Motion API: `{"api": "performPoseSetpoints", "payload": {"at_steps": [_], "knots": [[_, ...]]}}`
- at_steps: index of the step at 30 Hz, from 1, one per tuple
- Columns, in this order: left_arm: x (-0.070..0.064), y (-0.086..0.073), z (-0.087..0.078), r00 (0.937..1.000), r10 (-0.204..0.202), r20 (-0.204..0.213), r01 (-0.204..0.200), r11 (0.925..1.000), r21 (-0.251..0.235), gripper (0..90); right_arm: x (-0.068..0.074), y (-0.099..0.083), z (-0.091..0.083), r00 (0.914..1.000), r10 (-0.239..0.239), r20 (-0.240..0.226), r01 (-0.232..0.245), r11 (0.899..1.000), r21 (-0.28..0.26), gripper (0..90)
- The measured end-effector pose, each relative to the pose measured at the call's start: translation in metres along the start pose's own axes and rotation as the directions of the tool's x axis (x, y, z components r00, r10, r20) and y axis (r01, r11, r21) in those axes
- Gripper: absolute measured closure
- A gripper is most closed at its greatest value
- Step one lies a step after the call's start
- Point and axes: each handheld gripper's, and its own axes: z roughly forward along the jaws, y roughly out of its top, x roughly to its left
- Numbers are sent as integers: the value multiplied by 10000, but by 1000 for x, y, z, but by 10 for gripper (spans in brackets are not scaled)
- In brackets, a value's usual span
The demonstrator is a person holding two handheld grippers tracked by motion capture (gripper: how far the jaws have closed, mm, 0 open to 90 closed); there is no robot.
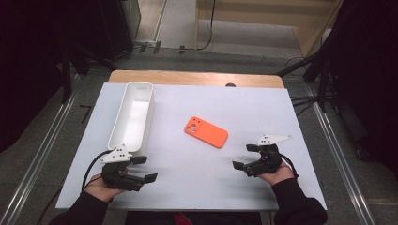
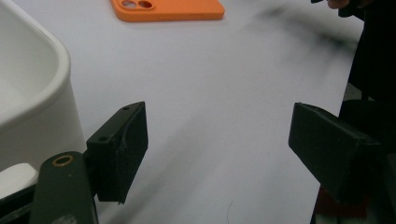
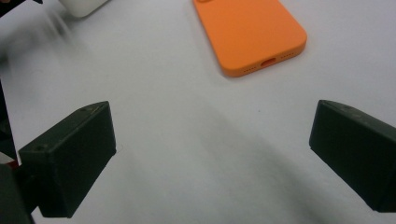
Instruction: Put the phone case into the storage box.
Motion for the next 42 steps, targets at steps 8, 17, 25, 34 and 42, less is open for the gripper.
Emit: {"api": "performPoseSetpoints", "payload": {"at_steps": [8, 17, 25, 34, 42], "knots": [[0, 1, 2, 10000, -2, 62, 2, 10000, 45, 204, -3, 13, 1, 9996, -241, -173, 239, 9996, -117, 0], [1, 1, 2, 9999, -81, 81, 80, 9999, 112, 204, -5, 31, 1, 9991, -407, -85, 404, 9987, -300, 0], [0, 1, 3, 9999, -51, 115, 49, 9999, 120, 204, -6, 47, 4, 9983, -561, -184, 555, 9978, -355, 0], [1, 2, 3, 9998, -72, 178, 70, 9999, 111, 205, -7, 62, 10, 9969, -749, -255, 742, 9968, -287, 0], [0, 2, 4, 9997, -61, 230, 58, 9999, 135, 205, -8, 74, 14, 9949, -980, -255, 973, 9948, -293, 0]]}}
